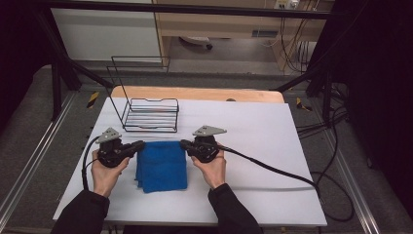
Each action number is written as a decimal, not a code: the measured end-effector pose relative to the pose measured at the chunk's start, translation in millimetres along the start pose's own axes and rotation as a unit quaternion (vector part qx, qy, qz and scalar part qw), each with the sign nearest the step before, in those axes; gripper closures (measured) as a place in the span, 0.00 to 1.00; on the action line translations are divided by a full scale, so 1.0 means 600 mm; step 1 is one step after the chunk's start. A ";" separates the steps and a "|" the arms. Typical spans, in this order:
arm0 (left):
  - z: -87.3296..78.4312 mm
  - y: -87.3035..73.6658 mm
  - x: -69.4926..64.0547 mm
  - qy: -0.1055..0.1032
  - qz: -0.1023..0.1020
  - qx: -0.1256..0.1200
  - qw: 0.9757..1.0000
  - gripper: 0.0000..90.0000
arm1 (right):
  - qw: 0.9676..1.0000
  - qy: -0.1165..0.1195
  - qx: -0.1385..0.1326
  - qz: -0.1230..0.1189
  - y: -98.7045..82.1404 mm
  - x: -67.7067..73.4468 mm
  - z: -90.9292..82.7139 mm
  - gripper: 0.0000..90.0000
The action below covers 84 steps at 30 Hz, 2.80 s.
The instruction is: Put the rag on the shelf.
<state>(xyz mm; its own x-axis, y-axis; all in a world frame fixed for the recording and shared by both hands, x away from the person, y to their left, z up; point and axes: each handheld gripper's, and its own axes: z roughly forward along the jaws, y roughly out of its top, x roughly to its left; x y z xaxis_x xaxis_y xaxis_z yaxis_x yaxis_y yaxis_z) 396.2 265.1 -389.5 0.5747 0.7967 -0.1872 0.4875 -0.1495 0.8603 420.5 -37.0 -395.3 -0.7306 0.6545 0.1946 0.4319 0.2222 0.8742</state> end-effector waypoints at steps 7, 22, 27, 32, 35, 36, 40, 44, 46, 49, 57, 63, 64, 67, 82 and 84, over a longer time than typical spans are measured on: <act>-0.021 0.011 -0.011 0.002 0.011 -0.028 1.000 0.94 | 0.999 0.005 -0.037 -0.005 0.008 0.012 -0.019 0.96; -0.051 0.042 -0.037 0.003 0.031 -0.079 0.996 0.94 | 0.996 0.009 -0.090 -0.023 0.031 0.017 -0.056 0.96; -0.059 0.052 -0.041 0.006 0.035 -0.099 0.994 0.94 | 0.993 0.011 -0.111 -0.024 0.041 0.019 -0.063 0.96; -0.066 0.061 -0.036 0.010 0.031 -0.113 0.993 0.94 | 0.991 0.006 -0.126 -0.036 0.057 0.028 -0.067 0.97; -0.072 0.069 -0.036 0.012 0.032 -0.125 0.992 0.94 | 0.990 0.002 -0.137 -0.043 0.069 0.034 -0.070 0.97; -0.073 0.073 -0.036 0.013 0.032 -0.129 0.991 0.94 | 0.988 -0.001 -0.145 -0.048 0.078 0.037 -0.072 0.97; -0.082 0.090 -0.032 0.012 0.030 -0.148 0.988 0.94 | 0.986 -0.001 -0.157 -0.049 0.091 0.040 -0.075 0.97; -0.091 0.111 -0.028 0.014 0.030 -0.166 0.986 0.94 | 0.984 -0.005 -0.173 -0.051 0.109 0.044 -0.076 0.97; -0.094 0.120 -0.026 0.016 0.030 -0.174 0.984 0.94 | 0.982 -0.007 -0.181 -0.052 0.118 0.046 -0.076 0.97; -0.102 0.133 -0.021 0.015 0.027 -0.186 0.982 0.94 | 0.980 -0.007 -0.191 -0.058 0.135 0.050 -0.077 0.97; -0.118 0.163 -0.010 0.022 0.030 -0.206 0.978 0.94 | 0.975 -0.012 -0.206 -0.079 0.177 0.059 -0.075 0.97; -0.123 0.181 -0.002 0.024 0.030 -0.224 0.974 0.94 | 0.971 -0.014 -0.223 -0.084 0.205 0.060 -0.072 0.97; -0.124 0.184 0.000 0.024 0.029 -0.228 0.973 0.94 | 0.970 -0.015 -0.225 -0.087 0.210 0.061 -0.071 0.97; -0.127 0.191 0.004 0.022 0.024 -0.236 0.971 0.94 | 0.969 -0.013 -0.232 -0.087 0.223 0.061 -0.071 0.97; -0.149 0.245 0.021 0.029 0.024 -0.263 0.964 0.94 | 0.963 -0.014 -0.250 -0.099 0.279 0.072 -0.066 0.97; -0.153 0.255 0.023 0.031 0.026 -0.266 0.963 0.94 | 0.962 -0.012 -0.253 -0.099 0.289 0.073 -0.066 0.97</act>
<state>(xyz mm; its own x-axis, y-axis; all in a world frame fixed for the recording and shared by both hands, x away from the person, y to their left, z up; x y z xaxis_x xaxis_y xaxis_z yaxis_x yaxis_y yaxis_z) 418.6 306.7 -217.0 0.5404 0.8324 -0.1228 0.0440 0.1178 0.9921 442.0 1.5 -217.5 -0.7569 0.6535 -0.0040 -0.0330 -0.0321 0.9989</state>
